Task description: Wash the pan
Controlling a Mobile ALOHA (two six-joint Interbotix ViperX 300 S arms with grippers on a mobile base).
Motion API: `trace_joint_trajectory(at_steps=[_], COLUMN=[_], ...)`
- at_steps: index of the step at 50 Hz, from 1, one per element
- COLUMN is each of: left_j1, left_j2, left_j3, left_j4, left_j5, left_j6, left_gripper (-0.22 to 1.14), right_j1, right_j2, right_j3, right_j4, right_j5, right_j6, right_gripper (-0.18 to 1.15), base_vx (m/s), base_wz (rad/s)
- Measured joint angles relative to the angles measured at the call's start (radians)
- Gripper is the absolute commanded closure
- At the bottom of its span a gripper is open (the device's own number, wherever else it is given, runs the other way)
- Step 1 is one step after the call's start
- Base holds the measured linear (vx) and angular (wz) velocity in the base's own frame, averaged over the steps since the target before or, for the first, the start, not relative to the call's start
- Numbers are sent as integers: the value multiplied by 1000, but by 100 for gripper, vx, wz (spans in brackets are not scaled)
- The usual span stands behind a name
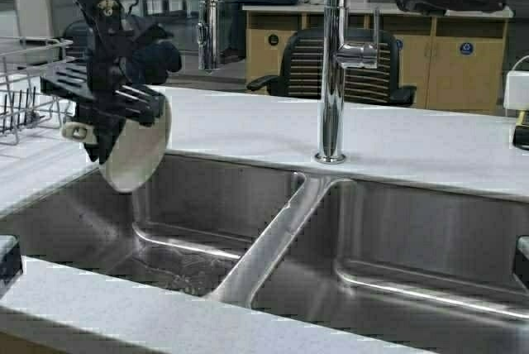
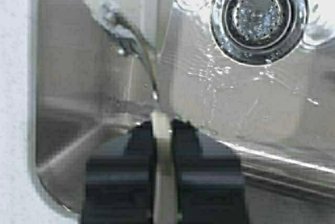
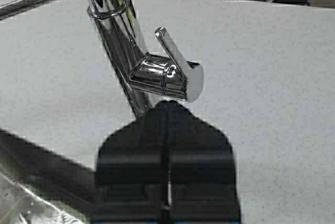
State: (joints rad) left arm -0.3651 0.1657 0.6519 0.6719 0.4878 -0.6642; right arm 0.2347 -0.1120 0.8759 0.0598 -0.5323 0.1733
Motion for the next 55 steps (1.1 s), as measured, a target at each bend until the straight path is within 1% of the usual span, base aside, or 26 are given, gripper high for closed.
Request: trace_joint_trajectory(at_steps=[7, 13, 19, 24, 28, 39, 50, 55], left_j1=[49, 141, 222, 279, 331, 522, 637, 701], left_j2=[-103, -204, -288, -341, -367, -380, -305, -242], left_j3=[-5, -21, -49, -83, -118, -213, -256, -270], left_j4=[3, 3, 3, 5, 5, 5, 3, 5], left_j5=[18, 23, 28, 31, 32, 67, 86, 94], left_j6=[54, 115, 213, 327, 379, 469, 624, 666], left_gripper=[88, 89, 89, 89, 89, 89, 89, 89], right_j1=[2, 2, 0, 2, 2, 2, 2, 0], right_j2=[2, 2, 3, 11, 20, 51, 57, 57], right_j3=[-2, -2, -3, -8, -14, -23, -28, -28], right_j4=[0, -3, -9, -15, -17, -26, -26, -26], right_j5=[2, 0, 0, 0, 0, -11, -25, -26], right_j6=[-2, -2, -2, -2, -2, 3, 8, 8], right_gripper=[90, 90, 90, 90, 90, 90, 90, 90], base_vx=[0, 0, 0, 0, 0, 0, 0, 0], base_wz=[0, 0, 0, 0, 0, 0, 0, 0])
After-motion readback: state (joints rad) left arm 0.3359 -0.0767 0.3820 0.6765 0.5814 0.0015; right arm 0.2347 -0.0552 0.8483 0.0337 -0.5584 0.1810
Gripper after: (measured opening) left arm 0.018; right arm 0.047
